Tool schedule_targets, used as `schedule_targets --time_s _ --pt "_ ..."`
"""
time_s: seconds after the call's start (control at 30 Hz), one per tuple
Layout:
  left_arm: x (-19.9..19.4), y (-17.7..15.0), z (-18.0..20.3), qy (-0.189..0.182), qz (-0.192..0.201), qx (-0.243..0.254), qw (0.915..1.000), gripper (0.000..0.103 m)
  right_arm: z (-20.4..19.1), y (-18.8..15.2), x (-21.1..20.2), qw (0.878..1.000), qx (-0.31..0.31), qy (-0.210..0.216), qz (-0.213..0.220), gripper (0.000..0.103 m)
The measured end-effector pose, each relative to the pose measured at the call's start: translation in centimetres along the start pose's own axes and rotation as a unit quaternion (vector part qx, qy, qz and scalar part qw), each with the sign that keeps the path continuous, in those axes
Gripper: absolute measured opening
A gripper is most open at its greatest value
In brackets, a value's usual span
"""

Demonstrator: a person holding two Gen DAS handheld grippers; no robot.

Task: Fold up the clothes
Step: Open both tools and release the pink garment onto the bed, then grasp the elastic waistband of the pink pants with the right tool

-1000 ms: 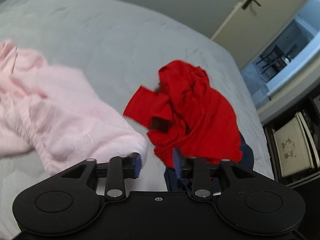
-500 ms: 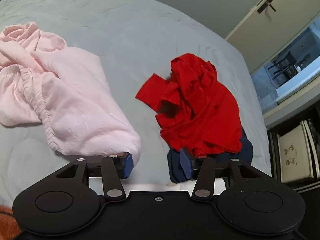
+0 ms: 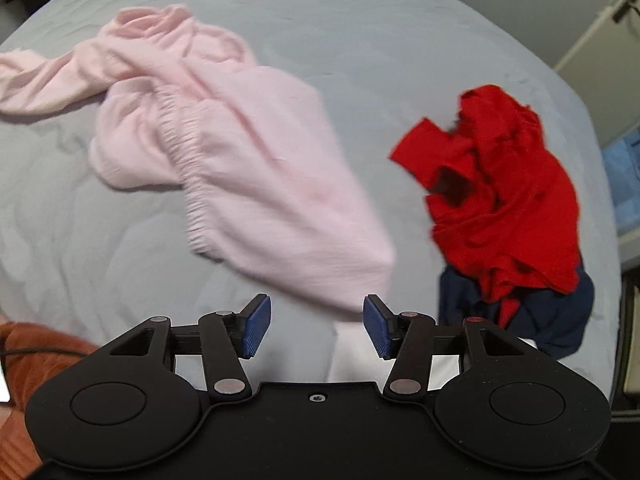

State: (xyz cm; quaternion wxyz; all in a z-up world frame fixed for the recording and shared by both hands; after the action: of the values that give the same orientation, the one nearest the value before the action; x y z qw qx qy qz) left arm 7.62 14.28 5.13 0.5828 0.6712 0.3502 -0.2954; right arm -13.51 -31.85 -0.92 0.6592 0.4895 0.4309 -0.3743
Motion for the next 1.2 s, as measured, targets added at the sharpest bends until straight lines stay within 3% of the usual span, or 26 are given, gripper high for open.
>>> schedule_targets --time_s 0.17,0.37,0.63,1.0,1.07,1.13,1.2 --pt "0.7 0.6 2.9 -0.023 0.0 0.031 0.9992 0.043 -1.7 0.9 0.2 1.0 -0.006 0.018 0.012 0.049" --pt "2.8 0.6 6.1 -0.053 -0.016 0.052 0.9971 0.043 -6.8 4.5 1.8 0.996 -0.05 0.05 0.056 0.049" --pt "5.7 0.7 8.8 -0.074 -0.038 0.06 0.9947 0.043 -11.8 10.2 5.2 0.99 -0.097 0.062 0.081 0.049" --pt "10.9 0.0 8.7 -0.08 -0.087 0.045 0.9919 0.043 -15.1 15.6 11.4 0.995 -0.065 0.057 0.058 0.049" --pt "11.5 -0.3 8.5 -0.081 -0.095 0.041 0.9913 0.043 -14.9 16.2 12.1 0.996 -0.046 0.065 0.05 0.046" --pt "12.1 -0.6 8.3 -0.083 -0.101 0.038 0.9906 0.043 -14.3 16.5 12.6 0.996 -0.025 0.081 0.036 0.031" --pt "12.6 -0.8 8.2 -0.084 -0.106 0.037 0.9901 0.043 -13.7 16.4 12.7 0.995 -0.013 0.097 0.022 0.026"
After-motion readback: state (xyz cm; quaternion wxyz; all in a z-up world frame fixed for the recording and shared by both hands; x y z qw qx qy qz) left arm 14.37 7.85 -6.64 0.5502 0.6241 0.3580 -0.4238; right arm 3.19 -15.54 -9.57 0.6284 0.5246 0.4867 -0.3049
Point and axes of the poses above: each gripper's, at about its wrist camera, not at the fingertips, and x roughly the way its jaws point, z to its right, y to its top, the point moved 3 cm from there along x, roughly the way its jaws point, and after that the axes turned 3 degrees about x, right-handed, at the moved point
